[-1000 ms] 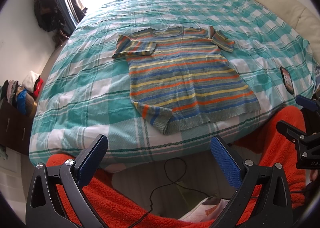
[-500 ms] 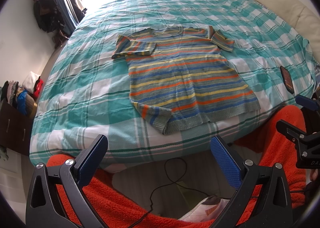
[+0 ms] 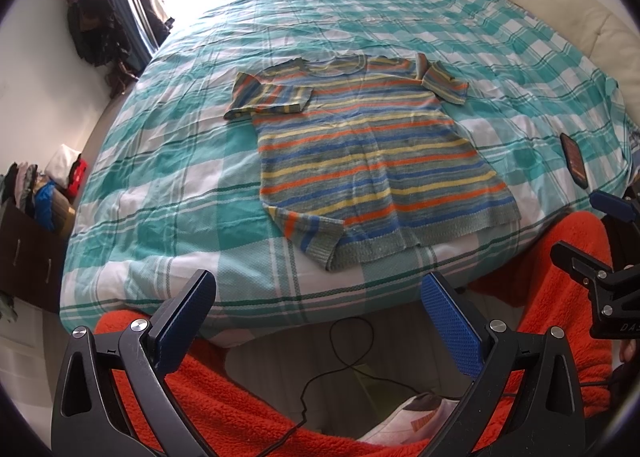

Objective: Fold small clothes

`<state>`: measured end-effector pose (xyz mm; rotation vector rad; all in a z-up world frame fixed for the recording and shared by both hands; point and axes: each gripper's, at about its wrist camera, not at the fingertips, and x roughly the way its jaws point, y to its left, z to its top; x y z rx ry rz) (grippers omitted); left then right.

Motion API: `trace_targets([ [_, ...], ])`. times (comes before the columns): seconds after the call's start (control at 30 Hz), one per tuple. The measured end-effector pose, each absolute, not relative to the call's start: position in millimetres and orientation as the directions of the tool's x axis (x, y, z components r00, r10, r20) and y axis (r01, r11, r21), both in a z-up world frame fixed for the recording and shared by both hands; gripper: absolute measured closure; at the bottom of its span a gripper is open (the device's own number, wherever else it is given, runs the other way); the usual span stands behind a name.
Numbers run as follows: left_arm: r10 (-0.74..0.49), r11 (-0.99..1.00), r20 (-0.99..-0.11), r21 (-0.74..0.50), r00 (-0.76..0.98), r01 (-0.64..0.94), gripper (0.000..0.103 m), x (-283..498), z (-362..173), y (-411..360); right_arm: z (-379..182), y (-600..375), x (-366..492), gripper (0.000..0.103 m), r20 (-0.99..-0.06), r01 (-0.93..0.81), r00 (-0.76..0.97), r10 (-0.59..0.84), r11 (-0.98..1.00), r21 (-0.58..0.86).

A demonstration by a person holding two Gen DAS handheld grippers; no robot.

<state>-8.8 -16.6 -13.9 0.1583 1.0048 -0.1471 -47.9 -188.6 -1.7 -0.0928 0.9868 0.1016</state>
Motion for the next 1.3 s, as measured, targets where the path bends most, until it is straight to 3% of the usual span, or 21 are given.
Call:
trace_targets([
  [1.0, -0.055, 0.976, -0.852, 0.064, 0.52, 0.208, 0.0, -11.6, -18.7, -10.6, -4.2, -186.2, -46.0, 0.0, -0.844, -0.126, 0.535, 0.046, 0.992, -0.026],
  [1.3, -0.042, 0.983, -0.882, -0.12, 0.47, -0.139, 0.001, 52.7, -29.4, 112.7, -4.6, -196.5, -54.2, 0.0, -0.832, -0.099, 0.553, 0.051, 0.995, -0.005],
])
